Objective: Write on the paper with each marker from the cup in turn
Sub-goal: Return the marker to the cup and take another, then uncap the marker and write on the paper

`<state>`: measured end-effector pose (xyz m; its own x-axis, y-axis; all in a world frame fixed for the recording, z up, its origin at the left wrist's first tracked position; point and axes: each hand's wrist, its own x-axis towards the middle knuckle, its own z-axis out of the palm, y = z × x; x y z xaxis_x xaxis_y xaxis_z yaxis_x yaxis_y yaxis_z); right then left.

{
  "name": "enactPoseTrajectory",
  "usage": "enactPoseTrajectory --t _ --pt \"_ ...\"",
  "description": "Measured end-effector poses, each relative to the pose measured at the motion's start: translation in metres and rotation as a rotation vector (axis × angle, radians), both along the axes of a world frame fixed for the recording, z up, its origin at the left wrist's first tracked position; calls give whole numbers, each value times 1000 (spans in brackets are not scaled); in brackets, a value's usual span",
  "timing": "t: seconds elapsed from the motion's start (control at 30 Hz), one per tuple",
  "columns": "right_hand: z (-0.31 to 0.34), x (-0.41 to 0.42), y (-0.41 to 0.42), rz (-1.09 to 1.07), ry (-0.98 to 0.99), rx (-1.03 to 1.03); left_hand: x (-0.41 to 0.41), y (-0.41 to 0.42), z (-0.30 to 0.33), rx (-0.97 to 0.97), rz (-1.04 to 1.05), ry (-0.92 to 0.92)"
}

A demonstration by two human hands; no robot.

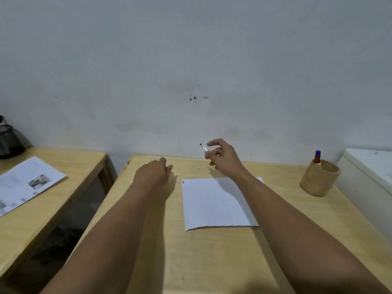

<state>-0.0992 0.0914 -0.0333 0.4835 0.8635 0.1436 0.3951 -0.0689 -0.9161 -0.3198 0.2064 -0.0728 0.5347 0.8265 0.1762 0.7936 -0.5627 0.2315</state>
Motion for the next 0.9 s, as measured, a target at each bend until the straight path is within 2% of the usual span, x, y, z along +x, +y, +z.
enactPoseTrajectory --t 0.07,0.13,0.23,0.3,0.37,0.43,0.5,0.57,0.67,0.8,0.9 --pt "-5 7 6 -50 253 60 8 0 -22 62 -1 160" --pt "-3 12 8 -86 514 127 10 3 -32 118 3 236" --pt "0 20 7 -91 938 224 9 10 -30 88 4 248" --pt "-1 24 6 -78 1086 272 5 7 -24 28 32 165" --pt "-5 22 5 -52 1041 286 -3 -7 -18 21 59 -2" --pt "-9 17 4 -66 870 234 -11 -28 -13 79 23 -148" --pt "-13 7 4 -131 669 130 -17 -52 -13 110 -43 -211" --pt "-19 -8 6 -161 538 95 -21 -72 -19 72 -76 -165" --pt "-37 -34 6 -82 453 107 -23 -87 -27 -41 -84 -48" --pt "-53 -54 8 -56 317 55 -27 -85 -34 -56 -120 67" --pt "-69 -59 8 -86 218 -22 -30 -80 -42 -61 -111 66"
